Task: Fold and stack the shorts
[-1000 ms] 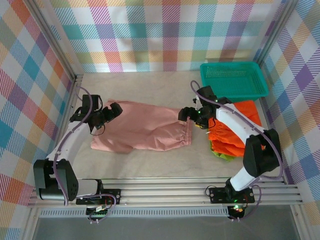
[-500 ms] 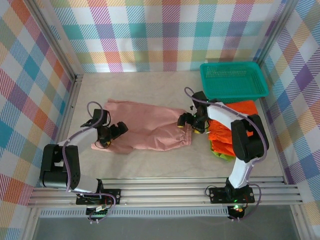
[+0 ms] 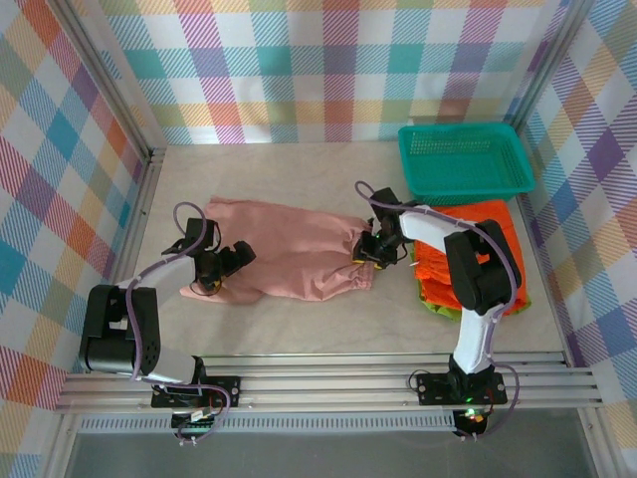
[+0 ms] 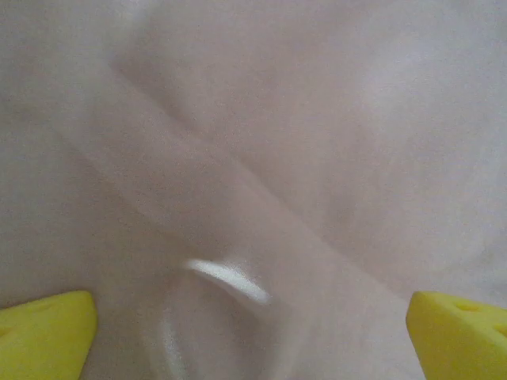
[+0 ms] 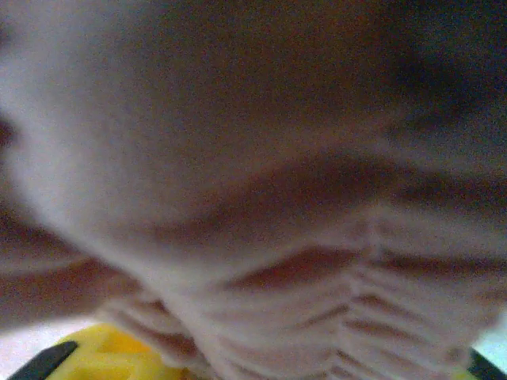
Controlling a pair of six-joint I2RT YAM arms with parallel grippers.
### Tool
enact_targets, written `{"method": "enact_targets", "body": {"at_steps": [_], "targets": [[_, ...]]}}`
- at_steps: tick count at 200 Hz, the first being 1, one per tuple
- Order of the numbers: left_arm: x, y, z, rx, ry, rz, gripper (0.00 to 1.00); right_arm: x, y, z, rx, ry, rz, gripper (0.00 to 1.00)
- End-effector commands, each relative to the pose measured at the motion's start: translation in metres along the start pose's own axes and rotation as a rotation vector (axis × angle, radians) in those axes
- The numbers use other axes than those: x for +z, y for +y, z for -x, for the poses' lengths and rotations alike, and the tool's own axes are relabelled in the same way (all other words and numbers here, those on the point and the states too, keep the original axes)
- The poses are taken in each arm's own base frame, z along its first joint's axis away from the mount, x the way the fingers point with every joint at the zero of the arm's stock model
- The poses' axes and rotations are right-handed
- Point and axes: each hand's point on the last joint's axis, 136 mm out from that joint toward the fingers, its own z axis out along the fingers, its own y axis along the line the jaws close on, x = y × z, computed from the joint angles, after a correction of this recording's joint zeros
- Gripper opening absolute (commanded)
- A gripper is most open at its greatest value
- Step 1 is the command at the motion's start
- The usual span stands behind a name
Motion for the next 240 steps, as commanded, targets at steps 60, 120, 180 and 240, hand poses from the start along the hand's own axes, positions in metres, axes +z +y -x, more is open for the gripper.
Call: {"method": "enact_targets", "body": {"at_steps": [60, 120, 180, 240], "targets": [[-0.076, -0.025, 0.024, 0.056, -0.162, -0.035, 1.00, -0.072, -0.001, 0.016, -0.327, -0.092, -0.332, 0.00], [-0.098, -0.027, 0.019, 0.069, -0.194, -0.063, 1.00, -0.194, 0.001, 0.023, -0.507, -0.216, -0.610, 0.00], [-0.073, -0.049, -0.005, 0.035, -0.115, -0.201, 0.85, -0.264, -0.012, 0.038, -0.595, -0.263, -0.973, 0.00], [-0.038, -0.092, -0.043, 0.058, -0.031, -0.283, 0.54, -0.270, 0.028, 0.055, -0.638, -0.374, -1.105, 0.00]]}}
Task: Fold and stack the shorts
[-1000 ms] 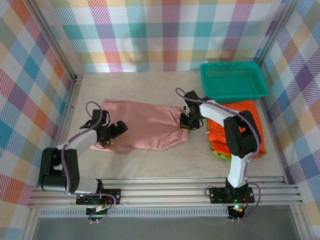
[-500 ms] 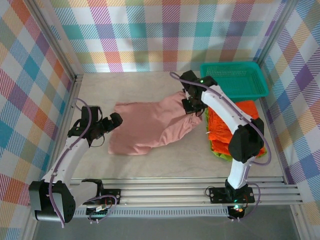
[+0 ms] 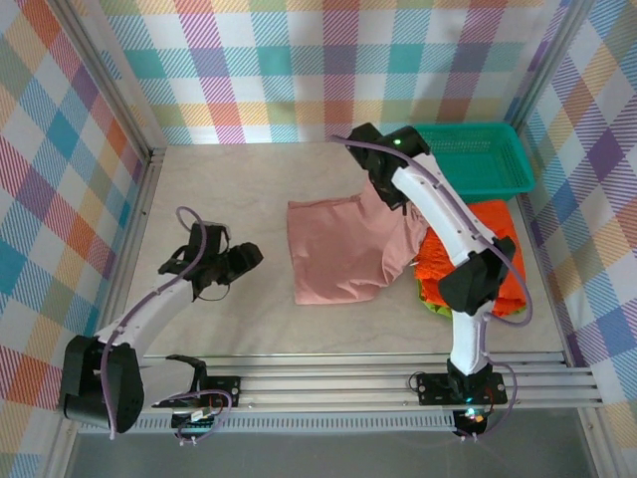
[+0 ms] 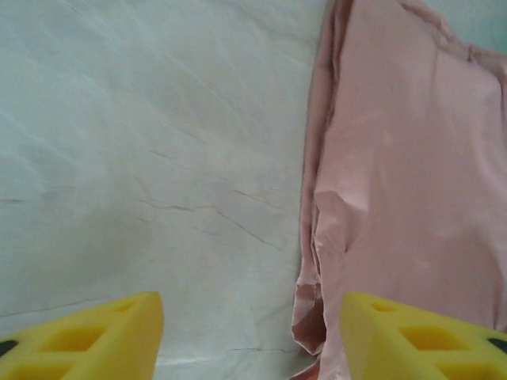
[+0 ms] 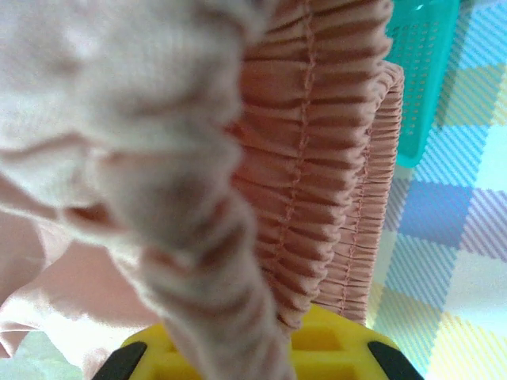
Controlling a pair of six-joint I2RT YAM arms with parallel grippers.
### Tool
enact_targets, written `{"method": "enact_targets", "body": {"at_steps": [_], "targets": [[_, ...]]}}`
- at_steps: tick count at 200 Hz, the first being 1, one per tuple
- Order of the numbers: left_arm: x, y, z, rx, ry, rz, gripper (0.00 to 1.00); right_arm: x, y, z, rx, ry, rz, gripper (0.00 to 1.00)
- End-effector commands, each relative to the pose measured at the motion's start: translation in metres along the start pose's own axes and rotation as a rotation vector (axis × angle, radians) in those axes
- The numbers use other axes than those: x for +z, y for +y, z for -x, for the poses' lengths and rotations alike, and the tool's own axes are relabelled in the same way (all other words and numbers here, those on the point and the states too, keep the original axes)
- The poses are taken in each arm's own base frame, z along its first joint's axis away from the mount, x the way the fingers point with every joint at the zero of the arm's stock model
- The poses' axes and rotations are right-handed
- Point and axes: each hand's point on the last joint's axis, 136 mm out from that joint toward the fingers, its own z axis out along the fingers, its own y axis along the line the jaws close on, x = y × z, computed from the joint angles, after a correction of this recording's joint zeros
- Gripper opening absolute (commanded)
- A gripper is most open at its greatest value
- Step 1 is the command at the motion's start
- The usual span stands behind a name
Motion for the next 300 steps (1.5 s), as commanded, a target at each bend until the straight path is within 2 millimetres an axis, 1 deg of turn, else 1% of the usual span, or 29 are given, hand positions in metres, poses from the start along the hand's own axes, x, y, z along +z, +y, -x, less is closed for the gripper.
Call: {"method": "enact_targets", "body": {"at_steps": [1, 26, 46, 61, 82, 96, 126, 128, 148, 190, 229, 239, 254, 261, 268, 274, 281, 290, 300], "targets": [[0.016, -0.022, -0.010, -0.017, 0.011, -0.073, 0.54, -0.012, -0.005, 0.007, -0.034, -0.015, -0.112, 0.00], [0.030, -0.030, -0.023, -0.008, 0.033, -0.073, 0.47, -0.016, 0.018, 0.016, -0.044, -0.020, -0.108, 0.00], [0.042, -0.036, -0.033, -0.004, 0.048, -0.076, 0.40, -0.013, 0.036, 0.018, -0.053, -0.001, -0.108, 0.00], [0.053, -0.035, -0.040, -0.010, 0.070, -0.067, 0.32, -0.010, 0.047, 0.018, -0.060, 0.014, -0.109, 0.00], [0.070, -0.034, -0.054, -0.020, 0.117, -0.066, 0.18, -0.007, 0.064, 0.016, -0.058, 0.041, -0.079, 0.00], [0.078, -0.033, -0.063, -0.014, 0.131, -0.056, 0.13, -0.006, 0.077, 0.015, -0.046, 0.054, -0.037, 0.00], [0.090, -0.029, -0.079, 0.001, 0.153, -0.023, 0.07, -0.008, 0.109, 0.015, -0.011, 0.072, 0.085, 0.00], [0.091, -0.029, -0.080, 0.000, 0.154, -0.021, 0.07, -0.009, 0.115, 0.014, -0.009, 0.080, 0.112, 0.00], [0.095, -0.023, -0.087, -0.003, 0.158, -0.001, 0.04, -0.012, 0.145, 0.015, 0.016, 0.098, 0.229, 0.00], [0.097, -0.011, -0.093, -0.009, 0.152, 0.031, 0.02, -0.017, 0.209, 0.019, 0.088, 0.163, 0.470, 0.00], [0.098, -0.009, -0.095, -0.008, 0.153, 0.038, 0.02, -0.021, 0.257, 0.026, 0.137, 0.206, 0.629, 0.05], [0.098, -0.009, -0.095, -0.008, 0.155, 0.040, 0.02, -0.023, 0.270, 0.028, 0.144, 0.217, 0.677, 0.09], [0.098, -0.012, -0.095, -0.011, 0.154, 0.030, 0.03, -0.030, 0.295, 0.033, 0.152, 0.233, 0.802, 0.28], [0.095, -0.014, -0.093, -0.013, 0.148, 0.024, 0.04, -0.038, 0.305, 0.037, 0.157, 0.235, 0.878, 0.36], [0.090, -0.016, -0.090, -0.019, 0.132, 0.023, 0.06, -0.047, 0.311, 0.041, 0.163, 0.227, 0.936, 0.42], [0.083, -0.017, -0.086, -0.026, 0.114, 0.025, 0.10, -0.055, 0.310, 0.046, 0.171, 0.214, 0.973, 0.45], [0.072, -0.019, -0.080, -0.033, 0.083, 0.029, 0.15, -0.065, 0.305, 0.052, 0.182, 0.188, 1.009, 0.51], [0.054, -0.019, -0.069, -0.037, 0.027, 0.044, 0.21, -0.078, 0.289, 0.062, 0.212, 0.139, 1.035, 0.61], [0.033, -0.014, -0.061, -0.041, -0.024, 0.067, 0.40, -0.092, 0.265, 0.072, 0.254, 0.076, 1.056, 0.73]]}}
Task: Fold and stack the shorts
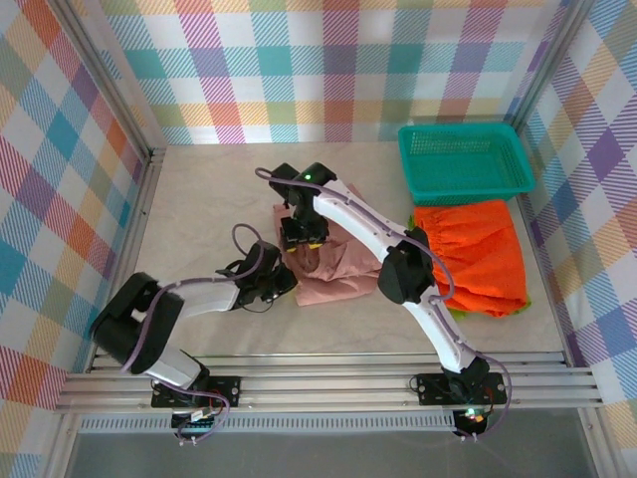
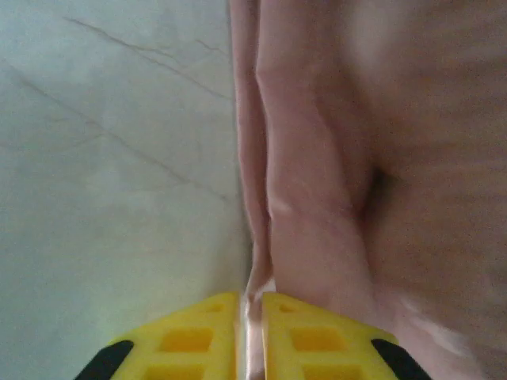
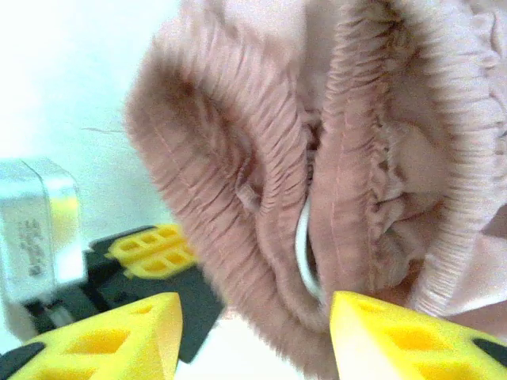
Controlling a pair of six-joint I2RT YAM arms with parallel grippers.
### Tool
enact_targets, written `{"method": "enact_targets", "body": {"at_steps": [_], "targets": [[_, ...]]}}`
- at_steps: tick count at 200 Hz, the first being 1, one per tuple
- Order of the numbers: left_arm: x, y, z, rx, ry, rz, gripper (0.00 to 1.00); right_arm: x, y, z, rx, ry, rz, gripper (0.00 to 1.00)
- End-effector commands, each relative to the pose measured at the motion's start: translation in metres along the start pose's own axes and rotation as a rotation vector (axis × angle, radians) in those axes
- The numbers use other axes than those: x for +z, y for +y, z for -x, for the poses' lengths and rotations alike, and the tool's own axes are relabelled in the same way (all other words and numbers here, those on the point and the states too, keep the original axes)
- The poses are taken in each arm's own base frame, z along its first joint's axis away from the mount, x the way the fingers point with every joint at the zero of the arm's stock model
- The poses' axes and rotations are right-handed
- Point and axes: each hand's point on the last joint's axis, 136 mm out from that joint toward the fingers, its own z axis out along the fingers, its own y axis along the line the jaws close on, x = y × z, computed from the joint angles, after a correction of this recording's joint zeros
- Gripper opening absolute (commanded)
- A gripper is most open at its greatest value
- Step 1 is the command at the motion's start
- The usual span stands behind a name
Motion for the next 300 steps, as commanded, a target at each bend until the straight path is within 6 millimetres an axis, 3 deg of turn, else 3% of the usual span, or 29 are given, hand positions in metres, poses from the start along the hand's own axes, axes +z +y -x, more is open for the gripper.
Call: {"method": "enact_targets", "body": {"at_steps": [1, 11, 30, 54, 69, 105, 121, 145, 183, 204, 227, 254, 270, 285, 300], "targets": [[-0.046, 0.009, 0.014, -0.019, -0.122, 0.062, 0.42, -0.066, 0.027, 0.015, 0.002, -0.131, 0.203, 0.74], [-0.066, 0.013, 0.019, -0.033, -0.160, 0.063, 0.55, -0.095, 0.019, 0.021, 0.023, -0.200, 0.235, 0.84], [-0.097, 0.015, 0.028, -0.068, -0.189, 0.017, 0.69, -0.134, -0.006, 0.025, 0.088, -0.302, 0.291, 0.94], [-0.134, -0.023, 0.053, -0.057, -0.240, -0.134, 0.81, -0.145, -0.038, 0.020, 0.194, -0.354, 0.426, 0.97], [-0.147, -0.062, 0.067, -0.034, -0.226, -0.232, 0.84, -0.131, -0.058, 0.013, 0.284, -0.347, 0.517, 0.99], [-0.138, -0.150, 0.095, -0.070, -0.135, -0.488, 0.91, -0.094, -0.103, -0.001, 0.448, -0.319, 0.607, 0.99], [-0.126, -0.169, 0.105, -0.070, -0.127, -0.511, 0.93, -0.073, -0.111, -0.007, 0.481, -0.287, 0.627, 0.99], [-0.088, -0.178, 0.110, -0.100, -0.087, -0.505, 0.95, -0.040, -0.118, -0.013, 0.530, -0.228, 0.621, 0.99], [-0.017, -0.165, 0.112, -0.147, -0.047, -0.447, 0.96, 0.011, -0.133, -0.038, 0.620, -0.139, 0.576, 1.00], [0.017, -0.150, 0.110, -0.139, -0.024, -0.384, 0.96, 0.023, -0.139, -0.057, 0.640, -0.115, 0.545, 1.00], [0.045, -0.119, 0.102, -0.100, -0.005, -0.262, 0.96, 0.029, -0.147, -0.078, 0.647, -0.093, 0.495, 0.99], [0.058, -0.068, 0.104, -0.083, -0.014, -0.126, 0.96, 0.040, -0.154, -0.105, 0.665, -0.058, 0.465, 0.99], [0.057, -0.050, 0.109, -0.072, -0.014, -0.096, 0.96, 0.044, -0.154, -0.119, 0.667, -0.034, 0.472, 1.00], [0.052, -0.051, 0.111, -0.026, -0.002, -0.091, 0.96, 0.037, -0.149, -0.124, 0.624, -0.044, 0.494, 1.00], [0.039, -0.073, 0.114, 0.042, 0.021, -0.137, 0.95, 0.017, -0.143, -0.122, 0.536, -0.100, 0.488, 1.00]]}}
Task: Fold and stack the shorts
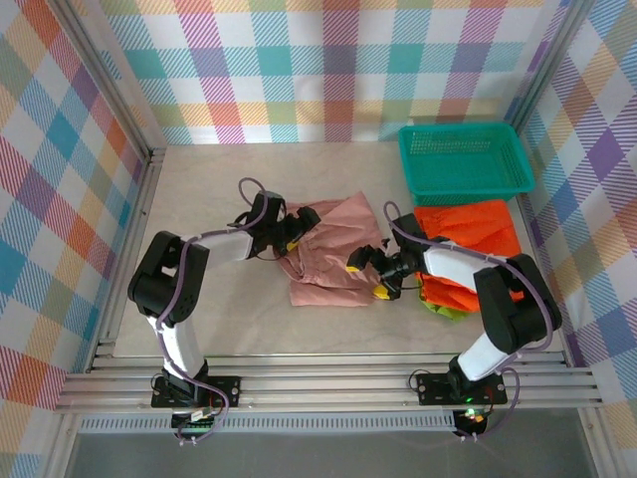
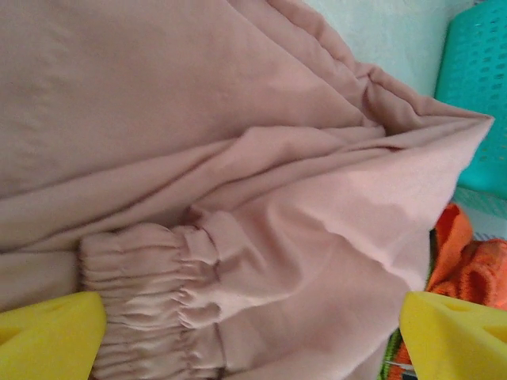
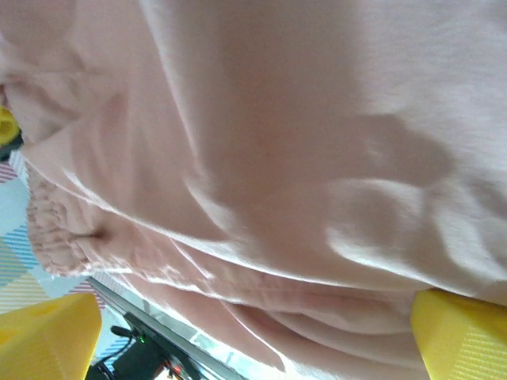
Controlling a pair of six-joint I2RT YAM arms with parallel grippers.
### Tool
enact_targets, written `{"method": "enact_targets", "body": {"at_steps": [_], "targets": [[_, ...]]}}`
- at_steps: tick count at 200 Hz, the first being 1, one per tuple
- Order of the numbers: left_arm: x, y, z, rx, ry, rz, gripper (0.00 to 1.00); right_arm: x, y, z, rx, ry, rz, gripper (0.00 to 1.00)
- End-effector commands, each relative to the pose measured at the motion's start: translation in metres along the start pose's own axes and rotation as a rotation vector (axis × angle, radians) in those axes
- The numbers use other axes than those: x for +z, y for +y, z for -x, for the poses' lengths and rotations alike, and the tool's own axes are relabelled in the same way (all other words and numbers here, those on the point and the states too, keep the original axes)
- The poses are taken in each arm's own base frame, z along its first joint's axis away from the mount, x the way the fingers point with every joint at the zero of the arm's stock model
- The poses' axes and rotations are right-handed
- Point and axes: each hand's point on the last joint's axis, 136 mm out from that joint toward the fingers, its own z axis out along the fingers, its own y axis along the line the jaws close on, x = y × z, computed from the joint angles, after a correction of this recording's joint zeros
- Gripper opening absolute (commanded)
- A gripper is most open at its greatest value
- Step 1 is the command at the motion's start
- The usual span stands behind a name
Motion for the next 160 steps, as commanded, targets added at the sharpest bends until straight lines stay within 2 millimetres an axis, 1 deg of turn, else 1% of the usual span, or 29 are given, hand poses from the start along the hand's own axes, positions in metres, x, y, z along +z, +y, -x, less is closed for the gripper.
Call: {"method": "enact_targets", "body": {"at_steps": [1, 12, 24, 43, 54, 67, 83, 92, 105, 116, 134, 149, 160], "targets": [[-0.012, 0.003, 0.005, 0.109, 0.027, 0.048, 0.95, -0.017, 0.006, -0.015, -0.108, -0.007, -0.008, 1.00], [-0.026, -0.022, 0.008, 0.149, 0.021, 0.000, 0.96, -0.034, 0.017, -0.012, -0.183, -0.065, -0.017, 1.00], [-0.047, -0.051, 0.012, 0.191, 0.007, -0.050, 0.97, -0.056, 0.031, -0.005, -0.275, -0.149, -0.026, 1.00], [-0.078, -0.090, 0.007, 0.235, 0.012, -0.106, 0.99, -0.085, 0.046, 0.006, -0.415, -0.277, -0.055, 1.00], [-0.088, -0.105, -0.003, 0.257, 0.019, -0.128, 1.00, -0.096, 0.051, 0.014, -0.492, -0.344, -0.069, 0.99], [-0.090, -0.110, -0.016, 0.244, 0.030, -0.126, 1.00, -0.108, 0.052, 0.024, -0.533, -0.395, -0.099, 0.99], [-0.078, -0.104, -0.036, 0.203, 0.059, -0.145, 1.00, -0.118, 0.049, 0.038, -0.489, -0.393, -0.109, 0.99], [-0.068, -0.095, -0.045, 0.182, 0.067, -0.140, 1.00, -0.120, 0.050, 0.043, -0.469, -0.368, -0.090, 0.99], [-0.053, -0.077, -0.057, 0.161, 0.085, -0.112, 1.00, -0.117, 0.054, 0.050, -0.467, -0.312, -0.046, 1.00], [-0.042, -0.062, -0.067, 0.150, 0.102, -0.090, 1.00, -0.113, 0.058, 0.055, -0.468, -0.275, -0.027, 0.99], [-0.027, -0.028, -0.080, 0.136, 0.125, -0.017, 1.00, -0.103, 0.056, 0.063, -0.481, -0.221, -0.040, 1.00], [-0.024, 0.001, -0.087, 0.138, 0.128, 0.054, 1.00, -0.092, 0.048, 0.072, -0.479, -0.187, -0.070, 1.00], [-0.024, 0.015, -0.092, 0.145, 0.135, 0.087, 1.00, -0.083, 0.042, 0.078, -0.472, -0.157, -0.089, 0.99]]}}
